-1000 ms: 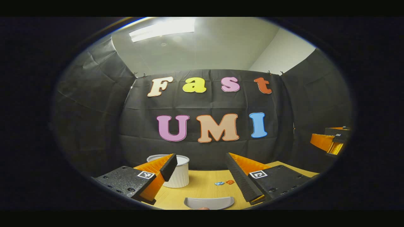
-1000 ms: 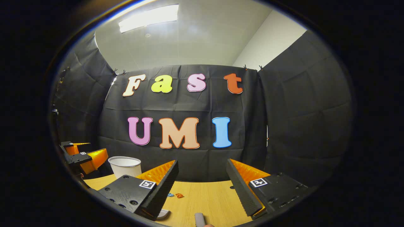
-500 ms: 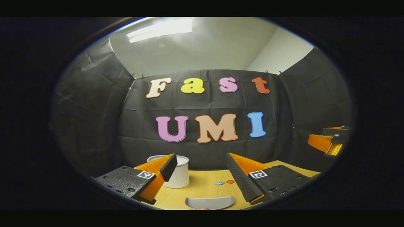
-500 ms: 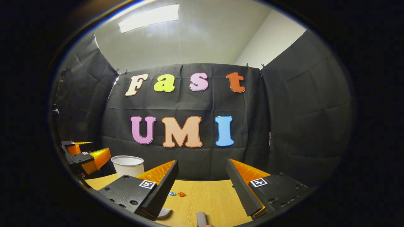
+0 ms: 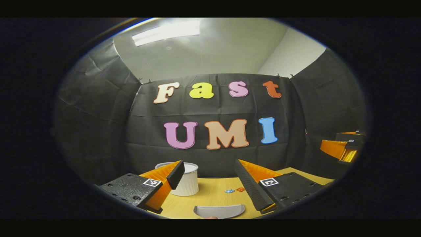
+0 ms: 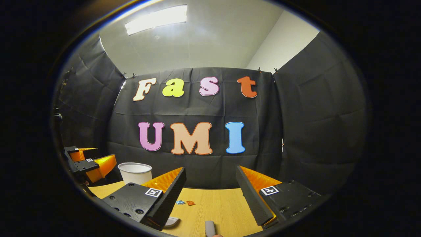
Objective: Pick up the small broom and dustpan from the desktop, sweep the trash into the dustpan with the broom, and then empty the trash into the garbage bin.
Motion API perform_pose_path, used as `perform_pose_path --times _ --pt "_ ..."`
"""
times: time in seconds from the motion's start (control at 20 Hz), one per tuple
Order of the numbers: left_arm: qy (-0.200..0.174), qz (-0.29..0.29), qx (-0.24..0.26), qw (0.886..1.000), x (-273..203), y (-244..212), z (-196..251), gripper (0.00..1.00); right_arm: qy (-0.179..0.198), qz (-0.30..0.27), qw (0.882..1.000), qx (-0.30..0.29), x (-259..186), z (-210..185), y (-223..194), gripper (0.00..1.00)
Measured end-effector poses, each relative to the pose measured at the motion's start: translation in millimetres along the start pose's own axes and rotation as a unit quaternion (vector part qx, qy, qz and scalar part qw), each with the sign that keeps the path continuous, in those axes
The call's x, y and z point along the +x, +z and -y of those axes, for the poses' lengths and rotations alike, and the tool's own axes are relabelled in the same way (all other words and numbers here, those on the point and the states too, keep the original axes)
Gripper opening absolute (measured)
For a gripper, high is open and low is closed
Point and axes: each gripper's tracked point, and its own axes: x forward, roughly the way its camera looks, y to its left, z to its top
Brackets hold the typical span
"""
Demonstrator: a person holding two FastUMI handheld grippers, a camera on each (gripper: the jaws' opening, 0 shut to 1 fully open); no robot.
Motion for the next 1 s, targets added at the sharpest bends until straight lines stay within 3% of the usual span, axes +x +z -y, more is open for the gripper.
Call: perform_pose_path --times 0.65,1.0 --pt "0.001 -0.028 0.003 1.000 -7.3 -16.9 10.4 0.93 0.024 -0.019 1.000 0.000 -0.5 -2.2 -12.9 0.92" --pt "-0.001 -0.110 0.000 0.994 -16.9 -65.6 34.0 0.93 0.068 -0.098 0.993 0.009 -2.2 9.2 -71.5 0.92"
